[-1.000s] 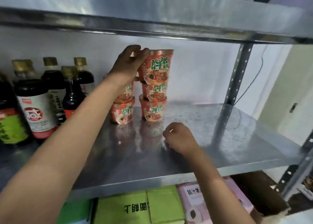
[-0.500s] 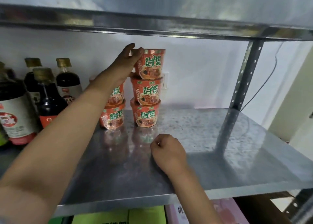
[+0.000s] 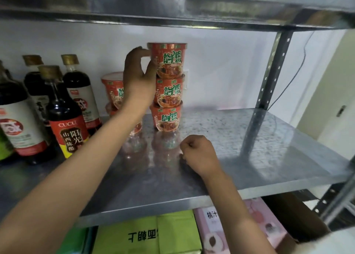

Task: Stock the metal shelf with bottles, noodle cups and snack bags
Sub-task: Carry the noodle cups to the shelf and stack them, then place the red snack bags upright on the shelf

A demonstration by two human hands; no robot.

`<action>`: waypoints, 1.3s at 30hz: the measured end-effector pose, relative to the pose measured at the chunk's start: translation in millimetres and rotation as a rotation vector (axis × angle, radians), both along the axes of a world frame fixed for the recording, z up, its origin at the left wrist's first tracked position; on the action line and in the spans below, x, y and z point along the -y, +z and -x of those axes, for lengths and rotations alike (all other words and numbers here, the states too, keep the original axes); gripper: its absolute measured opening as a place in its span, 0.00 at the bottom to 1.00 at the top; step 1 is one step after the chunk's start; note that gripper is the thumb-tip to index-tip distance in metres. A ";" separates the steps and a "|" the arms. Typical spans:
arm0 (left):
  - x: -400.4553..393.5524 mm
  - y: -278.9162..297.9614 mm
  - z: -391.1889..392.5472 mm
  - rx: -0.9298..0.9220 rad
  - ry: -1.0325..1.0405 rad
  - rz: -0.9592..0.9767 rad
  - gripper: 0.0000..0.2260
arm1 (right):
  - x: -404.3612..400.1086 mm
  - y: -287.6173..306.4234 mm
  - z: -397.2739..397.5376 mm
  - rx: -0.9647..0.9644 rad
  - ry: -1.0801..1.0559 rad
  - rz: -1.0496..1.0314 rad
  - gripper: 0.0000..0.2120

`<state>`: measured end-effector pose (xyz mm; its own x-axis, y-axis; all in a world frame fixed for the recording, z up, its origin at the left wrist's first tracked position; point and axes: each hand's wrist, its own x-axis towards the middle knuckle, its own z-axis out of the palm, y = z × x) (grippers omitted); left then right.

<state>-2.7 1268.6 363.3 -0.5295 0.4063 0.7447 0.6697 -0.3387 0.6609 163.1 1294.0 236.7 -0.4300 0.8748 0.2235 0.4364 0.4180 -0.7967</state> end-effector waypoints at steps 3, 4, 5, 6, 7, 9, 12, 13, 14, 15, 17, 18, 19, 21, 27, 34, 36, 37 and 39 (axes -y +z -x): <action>27.9 -18.9 -28.3 -0.031 -0.151 0.012 0.05 | 8.2 3.0 -5.8 -0.117 -0.068 -0.001 0.11; 36.8 -27.1 -37.4 -0.025 -0.222 0.051 0.05 | 11.4 4.0 -8.3 -0.159 -0.110 -0.010 0.10; 43.5 -36.1 -44.1 -0.033 -0.272 0.085 0.05 | 13.3 5.5 -10.8 -0.197 -0.157 -0.018 0.10; 51.0 -46.3 -50.5 -0.063 -0.307 0.122 0.05 | 19.4 5.0 -14.5 -0.236 -0.227 -0.026 0.10; 57.2 -56.2 -54.7 -0.105 -0.335 0.149 0.05 | 28.0 6.5 -17.6 -0.272 -0.308 -0.036 0.10; 72.1 -77.9 -66.0 -0.161 -0.413 0.187 0.06 | 54.2 2.4 -28.9 -0.345 -0.487 -0.068 0.12; 106.2 -112.8 -91.7 -0.229 -0.488 0.195 0.11 | 113.7 -20.6 -54.4 -0.380 -0.642 -0.138 0.16; 121.4 -125.1 -104.2 -0.268 -0.518 0.193 0.13 | 137.7 -31.3 -65.5 -0.374 -0.693 -0.161 0.17; 136.1 -137.0 -116.8 -0.305 -0.559 0.194 0.16 | 160.2 -43.2 -77.5 -0.368 -0.736 -0.184 0.17; 148.3 -146.9 -129.3 -0.329 -0.612 0.207 0.18 | 180.9 -52.6 -88.8 -0.355 -0.774 -0.203 0.18; 171.8 -163.6 -158.3 -0.325 -0.747 0.272 0.21 | 225.4 -67.4 -113.3 -0.297 -0.890 -0.195 0.18; 183.5 -169.5 -175.5 -0.320 -0.818 0.307 0.22 | 248.7 -71.2 -127.2 -0.273 -0.958 -0.179 0.17; 194.8 -173.8 -191.6 -0.320 -0.874 0.335 0.22 | 270.7 -72.4 -139.3 -0.256 -1.013 -0.163 0.17; 218.5 -178.8 -224.2 -0.340 -0.970 0.370 0.22 | 312.8 -75.4 -163.4 -0.231 -1.133 -0.155 0.17; 321.3 -180.6 -319.0 -0.443 -1.280 0.441 0.22 | 454.4 -77.7 -228.5 -0.226 -1.494 -0.166 0.18; 483.8 -197.3 -407.0 -0.606 -1.599 0.397 0.22 | 638.2 -84.2 -269.4 -0.271 -1.850 -0.180 0.17; 535.4 -201.8 -424.3 -0.642 -1.696 0.379 0.23 | 692.4 -89.1 -276.9 -0.296 -1.940 -0.161 0.17; 562.4 -205.0 -432.2 -0.667 -1.747 0.371 0.23 | 720.3 -92.6 -279.3 -0.311 -1.985 -0.159 0.17; 624.2 -212.1 -445.9 -0.736 -1.853 0.368 0.24 | 781.6 -101.5 -280.2 -0.333 -2.086 -0.157 0.16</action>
